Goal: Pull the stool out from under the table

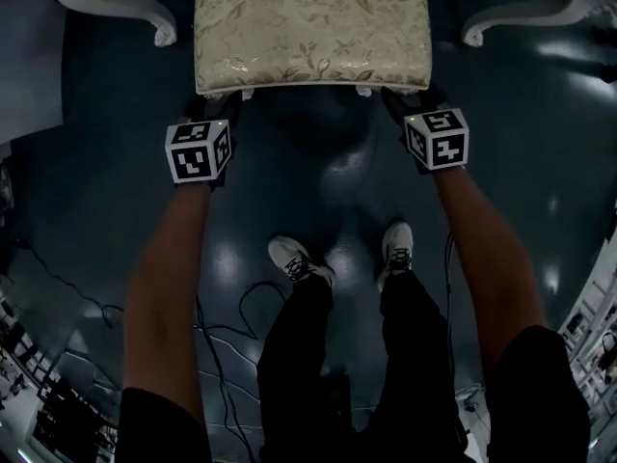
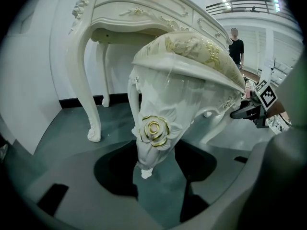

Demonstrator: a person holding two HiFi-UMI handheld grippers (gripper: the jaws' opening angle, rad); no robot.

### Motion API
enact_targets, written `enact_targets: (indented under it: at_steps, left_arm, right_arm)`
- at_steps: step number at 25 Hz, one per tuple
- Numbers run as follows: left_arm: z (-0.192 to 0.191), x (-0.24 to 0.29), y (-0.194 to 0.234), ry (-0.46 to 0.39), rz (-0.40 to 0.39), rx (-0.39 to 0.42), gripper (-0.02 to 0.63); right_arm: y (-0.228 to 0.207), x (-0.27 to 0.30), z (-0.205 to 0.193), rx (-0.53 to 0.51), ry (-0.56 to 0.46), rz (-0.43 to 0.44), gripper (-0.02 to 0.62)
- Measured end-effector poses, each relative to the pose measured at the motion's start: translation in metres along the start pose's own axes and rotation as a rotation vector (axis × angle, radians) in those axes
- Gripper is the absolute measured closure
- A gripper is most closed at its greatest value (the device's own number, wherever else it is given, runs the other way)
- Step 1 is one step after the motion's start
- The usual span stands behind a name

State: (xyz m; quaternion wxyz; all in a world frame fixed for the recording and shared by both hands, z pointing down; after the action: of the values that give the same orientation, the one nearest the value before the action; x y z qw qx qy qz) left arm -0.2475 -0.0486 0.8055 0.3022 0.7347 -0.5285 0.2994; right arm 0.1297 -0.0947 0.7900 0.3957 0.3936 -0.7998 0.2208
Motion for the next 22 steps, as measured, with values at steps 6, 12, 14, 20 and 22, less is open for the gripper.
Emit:
enact_targets:
  at_steps: [6,12,14,20,22]
  left_arm:
    - [0.004,0.000,0.004,-0.017,0.025,0.007,0.353]
    - [0.009,0.004,0.007,0.004,0.009,0.025,0.353]
    - [0.008,0.004,0.007,0.013,0.011,0.024,0.353]
    - [0.007,0.003,0.005,0.034,0.005,0.018,0.353]
    - [0.006,0.003,0.005,0.033,0.004,0.014,0.353]
  right_arm:
    - [0.000,0.005,0.001,0.010,-0.043,-0.004,0.327]
    - [0.005,0.002,-0.003,0.040,-0.049,-0.031,0.327]
    - [0.005,0.002,-0.003,0.038,-0.044,-0.027,0.327]
    - [0.003,0.002,-0.003,0.029,-0.023,-0.017,0.327]
    - [0.002,0.003,-0.003,0.027,-0.023,-0.017,0.327]
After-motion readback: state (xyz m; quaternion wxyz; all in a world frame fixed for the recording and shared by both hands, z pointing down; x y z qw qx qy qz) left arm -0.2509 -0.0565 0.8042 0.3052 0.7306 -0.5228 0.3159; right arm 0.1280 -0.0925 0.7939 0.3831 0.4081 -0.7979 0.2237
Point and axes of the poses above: the fingertips, and each gripper's own axes: x forward along the fingers, y to its left, z out of its top, the point moved 8 cm from there along -x, backward along the fingers, and after that the axes turned 6 degrees about y, right-handed, at the moved point
